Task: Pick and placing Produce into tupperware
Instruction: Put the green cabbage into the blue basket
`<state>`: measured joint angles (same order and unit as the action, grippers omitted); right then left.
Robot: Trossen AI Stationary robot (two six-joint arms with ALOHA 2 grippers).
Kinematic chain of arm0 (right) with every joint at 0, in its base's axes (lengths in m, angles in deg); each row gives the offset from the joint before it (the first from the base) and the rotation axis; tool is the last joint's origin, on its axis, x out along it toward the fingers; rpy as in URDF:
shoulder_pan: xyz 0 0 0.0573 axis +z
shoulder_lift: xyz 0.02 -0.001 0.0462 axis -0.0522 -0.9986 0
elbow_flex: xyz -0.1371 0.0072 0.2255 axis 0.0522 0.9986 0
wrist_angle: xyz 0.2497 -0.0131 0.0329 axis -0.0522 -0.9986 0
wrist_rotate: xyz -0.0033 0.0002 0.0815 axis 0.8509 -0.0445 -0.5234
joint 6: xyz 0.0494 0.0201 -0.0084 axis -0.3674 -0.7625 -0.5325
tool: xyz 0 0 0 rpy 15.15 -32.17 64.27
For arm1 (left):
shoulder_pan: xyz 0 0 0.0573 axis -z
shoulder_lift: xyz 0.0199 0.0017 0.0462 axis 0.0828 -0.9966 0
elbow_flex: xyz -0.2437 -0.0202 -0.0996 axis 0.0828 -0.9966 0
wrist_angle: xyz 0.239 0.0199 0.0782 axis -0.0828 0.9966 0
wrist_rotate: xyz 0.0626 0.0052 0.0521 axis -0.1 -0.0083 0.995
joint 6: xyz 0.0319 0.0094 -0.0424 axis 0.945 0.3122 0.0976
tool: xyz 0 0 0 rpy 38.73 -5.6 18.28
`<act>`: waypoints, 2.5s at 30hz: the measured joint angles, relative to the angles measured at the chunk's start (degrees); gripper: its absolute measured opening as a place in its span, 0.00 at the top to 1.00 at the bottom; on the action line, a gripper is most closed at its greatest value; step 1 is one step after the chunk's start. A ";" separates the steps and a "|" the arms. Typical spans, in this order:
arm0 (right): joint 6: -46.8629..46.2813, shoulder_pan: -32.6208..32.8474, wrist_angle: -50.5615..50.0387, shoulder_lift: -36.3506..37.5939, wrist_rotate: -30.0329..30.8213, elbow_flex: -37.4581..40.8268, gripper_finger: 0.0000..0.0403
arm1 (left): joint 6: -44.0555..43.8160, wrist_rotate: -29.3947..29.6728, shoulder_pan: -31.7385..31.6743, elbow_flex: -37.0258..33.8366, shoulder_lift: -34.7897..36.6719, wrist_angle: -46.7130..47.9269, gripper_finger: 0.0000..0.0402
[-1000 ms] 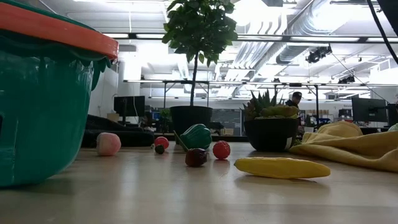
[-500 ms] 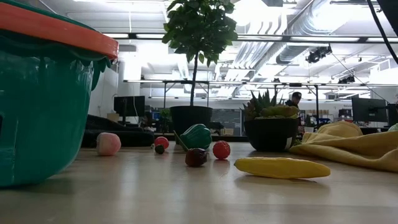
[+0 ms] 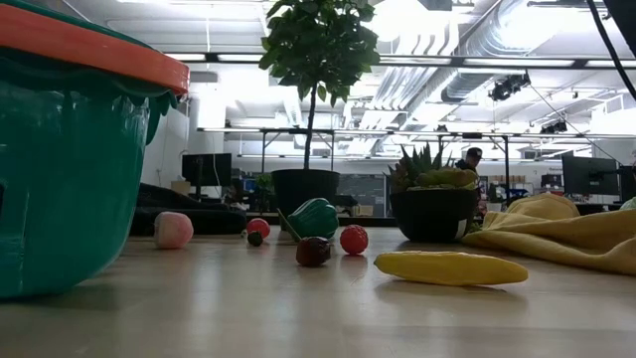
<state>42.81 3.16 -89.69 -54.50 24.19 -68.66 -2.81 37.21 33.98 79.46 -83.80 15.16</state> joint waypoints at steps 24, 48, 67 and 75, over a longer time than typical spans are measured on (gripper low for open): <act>-0.04 0.26 0.42 -0.15 0.18 0.06 0.42 | -0.16 1.59 0.03 0.00 -0.56 -0.47 0.35; -0.12 0.28 0.45 -0.15 0.52 0.06 0.42 | -0.16 -0.35 0.03 0.00 -0.52 -4.29 0.45; -0.46 0.61 0.60 -0.19 0.52 0.07 0.42 | 0.02 -0.29 0.05 0.00 -0.52 -3.24 0.49; -0.46 0.61 0.82 -0.19 0.52 0.08 0.42 | 0.00 -0.18 0.05 0.00 -0.52 -3.23 0.47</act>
<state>42.35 3.77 -88.87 -54.69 24.71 -68.57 -2.82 37.03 34.03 79.46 -84.31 11.93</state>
